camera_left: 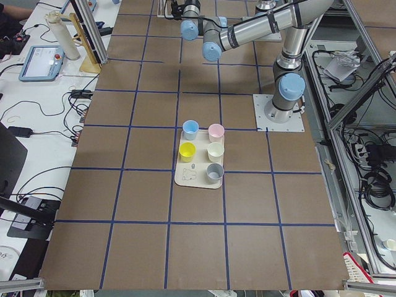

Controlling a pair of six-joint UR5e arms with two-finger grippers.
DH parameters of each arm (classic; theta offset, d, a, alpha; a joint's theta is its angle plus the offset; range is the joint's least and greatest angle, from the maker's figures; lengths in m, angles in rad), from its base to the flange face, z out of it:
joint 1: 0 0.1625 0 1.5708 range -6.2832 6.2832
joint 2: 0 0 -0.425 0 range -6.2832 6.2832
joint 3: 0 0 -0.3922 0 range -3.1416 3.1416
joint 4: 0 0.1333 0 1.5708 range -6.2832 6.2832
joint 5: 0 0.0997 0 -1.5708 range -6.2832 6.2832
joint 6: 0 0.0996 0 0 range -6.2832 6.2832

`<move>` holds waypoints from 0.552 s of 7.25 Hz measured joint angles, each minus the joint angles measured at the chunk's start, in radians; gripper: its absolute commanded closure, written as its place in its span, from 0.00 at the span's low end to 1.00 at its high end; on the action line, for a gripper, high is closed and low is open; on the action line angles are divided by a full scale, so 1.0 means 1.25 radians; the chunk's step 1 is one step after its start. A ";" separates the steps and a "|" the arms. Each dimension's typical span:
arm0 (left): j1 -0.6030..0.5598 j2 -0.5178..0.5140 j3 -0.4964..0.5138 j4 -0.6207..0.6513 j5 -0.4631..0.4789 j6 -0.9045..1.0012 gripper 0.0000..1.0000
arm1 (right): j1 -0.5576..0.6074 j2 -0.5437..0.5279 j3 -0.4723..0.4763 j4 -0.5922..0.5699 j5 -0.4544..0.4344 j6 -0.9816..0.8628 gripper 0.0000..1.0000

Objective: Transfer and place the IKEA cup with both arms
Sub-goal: 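Open the right gripper to release the cup to the left gripper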

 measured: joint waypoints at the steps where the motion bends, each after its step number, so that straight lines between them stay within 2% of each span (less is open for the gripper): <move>1: 0.000 0.002 0.000 0.001 0.000 0.000 1.00 | 0.000 0.000 0.000 0.000 0.000 0.001 0.00; 4: 0.001 0.005 -0.002 0.002 0.001 0.001 1.00 | -0.005 -0.004 -0.024 0.001 -0.002 0.061 0.00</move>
